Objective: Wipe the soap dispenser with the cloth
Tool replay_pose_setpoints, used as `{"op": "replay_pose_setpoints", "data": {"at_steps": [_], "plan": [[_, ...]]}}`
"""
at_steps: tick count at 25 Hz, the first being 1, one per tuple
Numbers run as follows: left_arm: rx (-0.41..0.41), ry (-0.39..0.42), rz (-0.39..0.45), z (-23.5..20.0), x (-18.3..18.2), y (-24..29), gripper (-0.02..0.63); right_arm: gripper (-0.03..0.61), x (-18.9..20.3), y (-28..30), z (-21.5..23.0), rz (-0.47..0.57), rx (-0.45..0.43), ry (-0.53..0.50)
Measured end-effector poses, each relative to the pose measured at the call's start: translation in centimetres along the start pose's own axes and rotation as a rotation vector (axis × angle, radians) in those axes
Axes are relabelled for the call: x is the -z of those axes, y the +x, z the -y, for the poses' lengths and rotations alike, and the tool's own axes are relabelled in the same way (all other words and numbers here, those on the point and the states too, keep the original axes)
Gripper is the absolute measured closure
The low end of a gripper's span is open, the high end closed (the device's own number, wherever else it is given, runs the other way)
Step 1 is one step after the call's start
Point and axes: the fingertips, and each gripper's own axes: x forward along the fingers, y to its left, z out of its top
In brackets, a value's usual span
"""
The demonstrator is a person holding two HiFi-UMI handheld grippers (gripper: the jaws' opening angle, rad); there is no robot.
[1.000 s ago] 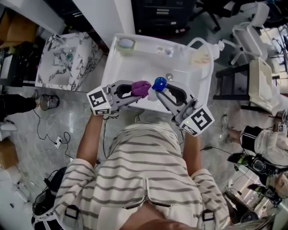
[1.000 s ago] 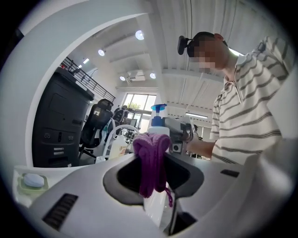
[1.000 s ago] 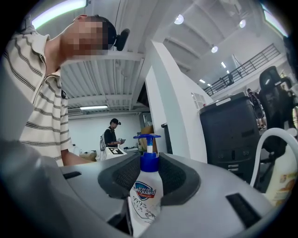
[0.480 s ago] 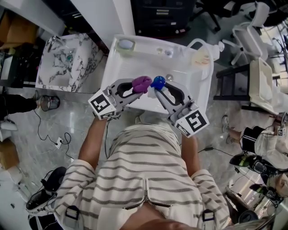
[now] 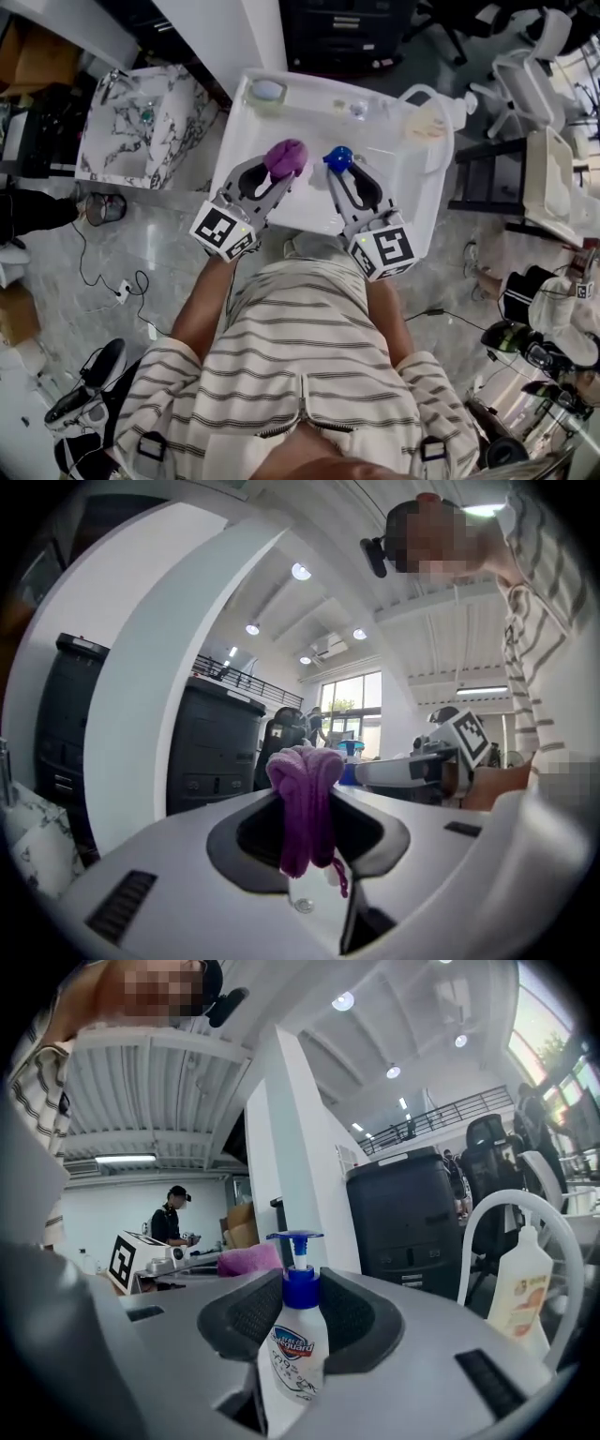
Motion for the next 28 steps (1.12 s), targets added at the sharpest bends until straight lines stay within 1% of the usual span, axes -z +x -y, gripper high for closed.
{"op": "replay_pose_setpoints", "data": {"at_steps": [3,6,9,11,17,22,25,28], "plan": [[-0.068,0.001,-0.02,-1.2,0.7,-0.1,0.497,0.445,0.4,0.7,0.6,-0.012,0.044,-0.003],[-0.133,0.026,-0.045,-2.2,1.3,-0.2,0.497,0.445,0.7,1.4,1.5,-0.012,0.076,0.008],[-0.208,0.057,-0.051,-3.1,1.3,-0.2,0.497,0.445,1.0,2.0,2.4,-0.015,0.101,0.015],[-0.243,0.072,-0.061,-3.6,1.5,-0.2,0.497,0.445,1.2,2.4,2.9,-0.017,0.115,0.013],[-0.272,0.071,-0.09,-5.4,2.4,0.5,0.497,0.445,1.7,4.4,4.3,-0.016,0.151,0.019],[-0.316,0.073,-0.111,-6.5,3.0,1.0,0.497,0.445,2.5,6.3,5.6,-0.025,0.161,0.024],[-0.328,0.075,-0.112,-7.3,3.2,1.6,0.497,0.445,2.9,7.8,6.7,-0.023,0.167,0.019],[-0.34,0.061,-0.119,-7.9,3.4,1.7,0.497,0.445,3.6,9.4,7.8,-0.029,0.169,0.018]]}}
